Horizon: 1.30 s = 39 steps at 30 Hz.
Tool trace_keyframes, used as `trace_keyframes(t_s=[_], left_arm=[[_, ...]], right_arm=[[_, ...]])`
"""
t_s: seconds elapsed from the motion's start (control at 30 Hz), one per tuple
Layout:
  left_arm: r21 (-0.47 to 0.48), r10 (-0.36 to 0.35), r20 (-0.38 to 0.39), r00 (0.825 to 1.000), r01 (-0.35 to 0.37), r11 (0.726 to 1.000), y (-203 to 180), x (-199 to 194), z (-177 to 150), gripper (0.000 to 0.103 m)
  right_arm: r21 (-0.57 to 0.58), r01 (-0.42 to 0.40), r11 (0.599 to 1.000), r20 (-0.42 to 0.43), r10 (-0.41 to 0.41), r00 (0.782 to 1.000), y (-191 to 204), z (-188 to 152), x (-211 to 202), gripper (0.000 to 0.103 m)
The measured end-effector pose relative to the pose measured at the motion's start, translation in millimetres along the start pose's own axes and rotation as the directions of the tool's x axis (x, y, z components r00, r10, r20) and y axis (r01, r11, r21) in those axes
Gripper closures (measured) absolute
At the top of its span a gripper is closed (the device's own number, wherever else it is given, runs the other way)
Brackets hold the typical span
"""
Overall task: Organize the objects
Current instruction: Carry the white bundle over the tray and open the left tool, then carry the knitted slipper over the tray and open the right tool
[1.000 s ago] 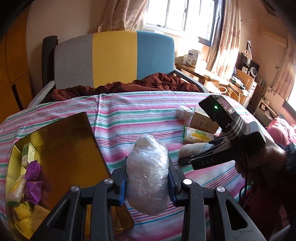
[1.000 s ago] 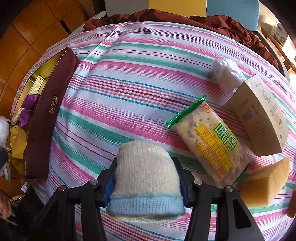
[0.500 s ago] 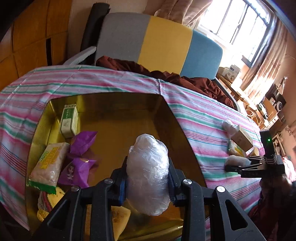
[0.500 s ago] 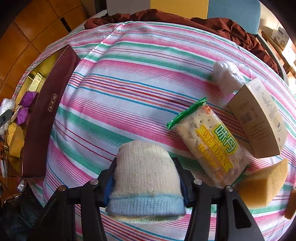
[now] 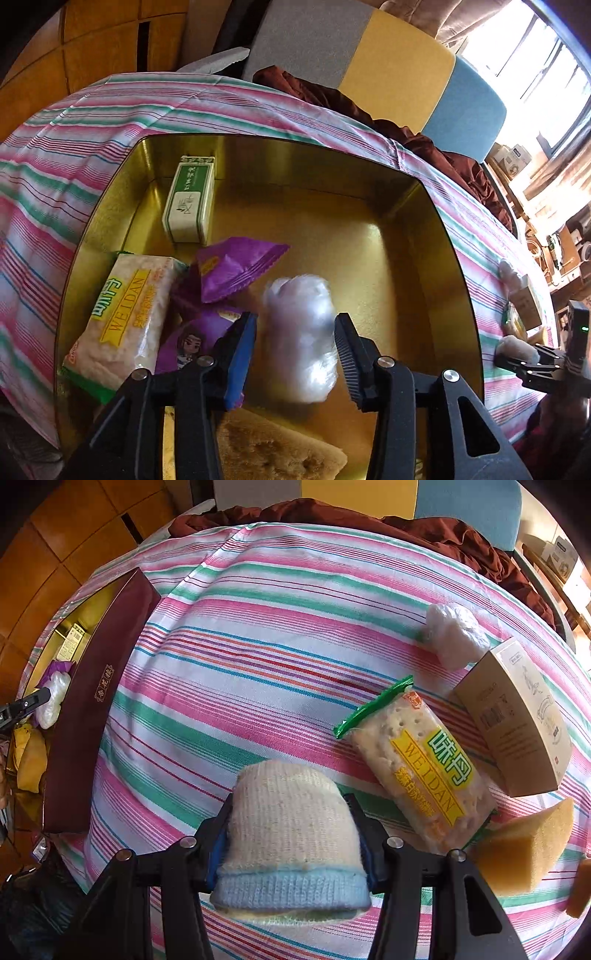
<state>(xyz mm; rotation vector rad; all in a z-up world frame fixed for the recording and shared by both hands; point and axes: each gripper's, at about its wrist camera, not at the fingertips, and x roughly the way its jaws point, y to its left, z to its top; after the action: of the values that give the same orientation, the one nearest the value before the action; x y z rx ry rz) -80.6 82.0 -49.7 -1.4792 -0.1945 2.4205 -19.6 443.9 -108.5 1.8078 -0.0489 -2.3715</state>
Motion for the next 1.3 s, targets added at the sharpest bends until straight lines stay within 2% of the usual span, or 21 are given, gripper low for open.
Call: trace_keyframes(t_s=[0.07, 0.2, 0.37, 0.5, 0.6, 0.67, 0.73, 0.93, 1.1, 1.3], left_arm=[[0.028, 0.016, 0.012, 1.0, -0.016, 0.999, -1.6, -3.3, -5.0, 0.052], [0.085, 0.098, 0.056, 0.994, -0.102, 0.991, -6.9, -9.0, -15.2, 0.052], [0.103, 0.131, 0.12, 0.984, -0.144, 0.984, -6.5, -24.3, -24.8, 0.052], [0.106, 0.159, 0.181, 0.971, -0.18, 0.978, -4.1, -41.0, -27.1, 0.05], [0.096, 0.184, 0.221, 0.958, -0.209, 0.973, -0.9, -53.0, -26.3, 0.044], [0.089, 0.191, 0.242, 0.951, -0.218, 0.972, 1.3, -59.7, -26.3, 0.043], [0.082, 0.202, 0.258, 0.945, -0.229, 0.97, 3.2, -65.2, -26.6, 0.042], [0.057, 0.201, 0.276, 0.94, -0.224, 0.973, 10.1, -77.0, -28.8, 0.038], [0.029, 0.201, 0.278, 0.939, -0.217, 0.976, 17.3, -82.1, -30.2, 0.037], [-0.017, 0.219, 0.29, 0.932, -0.224, 0.974, 32.2, -89.6, -31.9, 0.037]], right_arm=[[-0.002, 0.003, 1.0, 0.001, -0.003, 1.0, -0.3, 1.1, -0.4, 0.048], [-0.003, 0.018, 1.0, 0.005, -0.018, 1.0, 0.0, 3.2, -1.9, 0.048], [0.027, 0.04, 0.999, 0.02, -0.041, 0.999, -1.1, 5.7, -7.0, 0.049], [0.067, 0.04, 0.997, 0.067, -0.044, 0.997, 3.4, 6.8, -20.4, 0.049], [0.08, -0.004, 0.997, 0.137, -0.007, 0.991, 8.1, 3.7, -43.2, 0.049], [0.074, -0.043, 0.996, 0.183, 0.029, 0.983, 29.7, 10.9, -53.3, 0.049], [0.043, -0.078, 0.996, 0.215, 0.067, 0.974, 49.4, -0.3, -69.0, 0.049], [-0.099, -0.132, 0.986, 0.265, 0.154, 0.952, 124.6, 1.6, -77.3, 0.049], [-0.2, -0.132, 0.971, 0.232, 0.177, 0.956, 177.2, 4.4, -61.1, 0.049], [-0.224, -0.136, 0.965, 0.17, 0.177, 0.969, 205.9, 6.8, -29.1, 0.049]])
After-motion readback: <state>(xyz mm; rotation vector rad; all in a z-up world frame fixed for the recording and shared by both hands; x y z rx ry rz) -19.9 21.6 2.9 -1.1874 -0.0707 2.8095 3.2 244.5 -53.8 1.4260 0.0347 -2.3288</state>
